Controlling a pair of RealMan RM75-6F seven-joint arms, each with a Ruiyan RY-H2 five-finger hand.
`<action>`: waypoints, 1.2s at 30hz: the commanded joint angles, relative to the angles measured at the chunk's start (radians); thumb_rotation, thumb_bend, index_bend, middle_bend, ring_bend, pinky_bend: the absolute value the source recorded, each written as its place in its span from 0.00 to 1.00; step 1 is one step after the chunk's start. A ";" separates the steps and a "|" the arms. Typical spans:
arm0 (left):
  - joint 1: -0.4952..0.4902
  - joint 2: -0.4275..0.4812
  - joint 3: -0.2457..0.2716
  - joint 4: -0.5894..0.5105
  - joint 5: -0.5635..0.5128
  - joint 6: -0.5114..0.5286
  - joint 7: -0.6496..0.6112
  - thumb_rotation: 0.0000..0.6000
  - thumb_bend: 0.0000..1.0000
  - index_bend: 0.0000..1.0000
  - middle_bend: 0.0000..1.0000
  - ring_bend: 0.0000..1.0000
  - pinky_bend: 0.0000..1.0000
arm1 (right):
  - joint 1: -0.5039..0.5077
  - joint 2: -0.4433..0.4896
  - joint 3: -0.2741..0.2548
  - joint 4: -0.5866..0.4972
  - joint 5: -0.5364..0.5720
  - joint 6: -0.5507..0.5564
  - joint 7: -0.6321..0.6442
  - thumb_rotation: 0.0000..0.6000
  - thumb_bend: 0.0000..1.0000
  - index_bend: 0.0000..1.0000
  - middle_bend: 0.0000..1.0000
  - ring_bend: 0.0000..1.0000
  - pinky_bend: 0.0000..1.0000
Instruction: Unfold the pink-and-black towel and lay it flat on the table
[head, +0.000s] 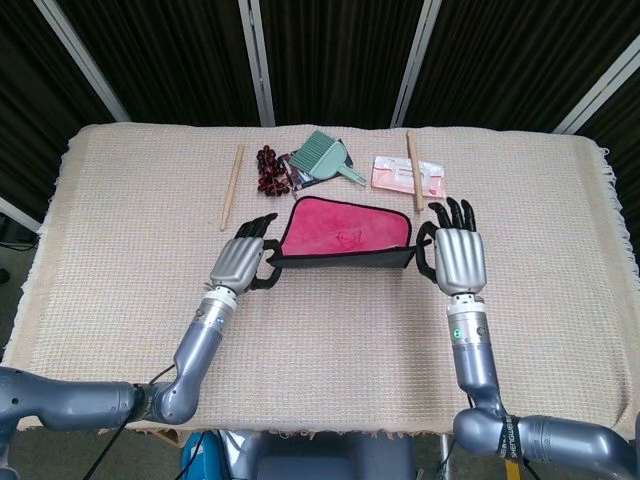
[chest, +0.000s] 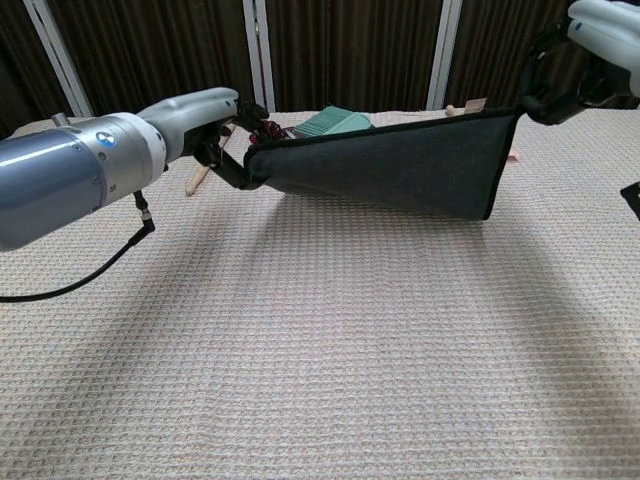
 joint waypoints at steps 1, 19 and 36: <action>0.034 0.010 0.025 -0.025 0.021 0.006 -0.009 1.00 0.48 0.57 0.02 0.00 0.00 | -0.025 0.000 -0.022 -0.011 -0.019 0.012 0.005 1.00 0.51 0.59 0.21 0.09 0.00; 0.125 -0.012 0.082 -0.153 0.131 0.050 0.043 1.00 0.48 0.57 0.02 0.00 0.00 | -0.168 0.042 -0.093 -0.075 -0.142 0.074 0.050 1.00 0.51 0.59 0.21 0.09 0.00; 0.231 -0.005 0.180 -0.253 0.254 0.096 0.077 1.00 0.48 0.57 0.02 0.00 0.00 | -0.294 0.059 -0.167 -0.107 -0.263 0.107 0.096 1.00 0.51 0.59 0.21 0.09 0.00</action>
